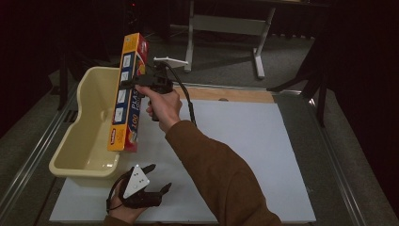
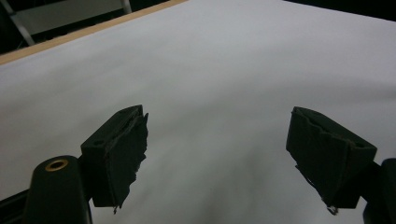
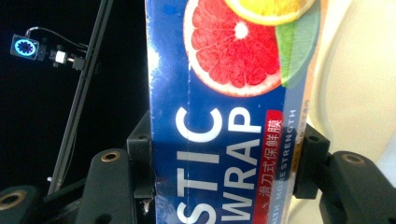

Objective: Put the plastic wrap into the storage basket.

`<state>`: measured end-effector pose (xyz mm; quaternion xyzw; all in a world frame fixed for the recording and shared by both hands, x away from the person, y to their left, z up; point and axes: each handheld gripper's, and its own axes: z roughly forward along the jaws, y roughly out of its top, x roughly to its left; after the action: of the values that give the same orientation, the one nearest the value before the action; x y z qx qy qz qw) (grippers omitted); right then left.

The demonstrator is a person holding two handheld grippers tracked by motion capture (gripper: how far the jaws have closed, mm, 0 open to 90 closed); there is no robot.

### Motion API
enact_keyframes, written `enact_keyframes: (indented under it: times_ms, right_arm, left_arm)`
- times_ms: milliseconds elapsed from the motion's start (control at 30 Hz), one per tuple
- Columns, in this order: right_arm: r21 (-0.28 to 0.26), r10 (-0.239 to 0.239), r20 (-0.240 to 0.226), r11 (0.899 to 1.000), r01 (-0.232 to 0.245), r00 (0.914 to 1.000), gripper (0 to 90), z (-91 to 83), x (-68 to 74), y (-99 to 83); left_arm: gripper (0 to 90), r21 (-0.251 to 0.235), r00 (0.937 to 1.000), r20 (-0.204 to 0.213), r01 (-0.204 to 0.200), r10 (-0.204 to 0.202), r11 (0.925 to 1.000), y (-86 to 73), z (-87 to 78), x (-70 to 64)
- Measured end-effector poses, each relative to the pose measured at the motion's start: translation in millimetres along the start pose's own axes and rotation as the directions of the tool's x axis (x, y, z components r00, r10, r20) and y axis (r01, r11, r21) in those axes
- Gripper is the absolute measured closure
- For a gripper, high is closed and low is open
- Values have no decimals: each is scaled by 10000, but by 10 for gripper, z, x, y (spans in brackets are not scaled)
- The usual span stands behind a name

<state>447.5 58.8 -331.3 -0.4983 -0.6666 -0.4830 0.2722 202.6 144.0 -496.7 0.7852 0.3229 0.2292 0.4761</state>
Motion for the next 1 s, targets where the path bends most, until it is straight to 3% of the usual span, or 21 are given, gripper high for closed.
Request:
enact_keyframes:
  times_ms: [433,500,1000]
  right_arm:
    - [137,355,-409,9993,-350,9985,413,291,-36,-125]
    - [158,651,-480,9978,-645,9967,413,337,-67,-143]
    - [197,1124,-316,9935,-1118,9932,411,697,-174,-294]
  left_arm:
    - [203,-143,9999,-148,88,-90,9999,-6,-41,24]
    - [203,-208,9997,-182,144,-148,9997,-8,-53,34]
    - [203,-269,9993,-346,151,-160,9995,-11,-97,86]
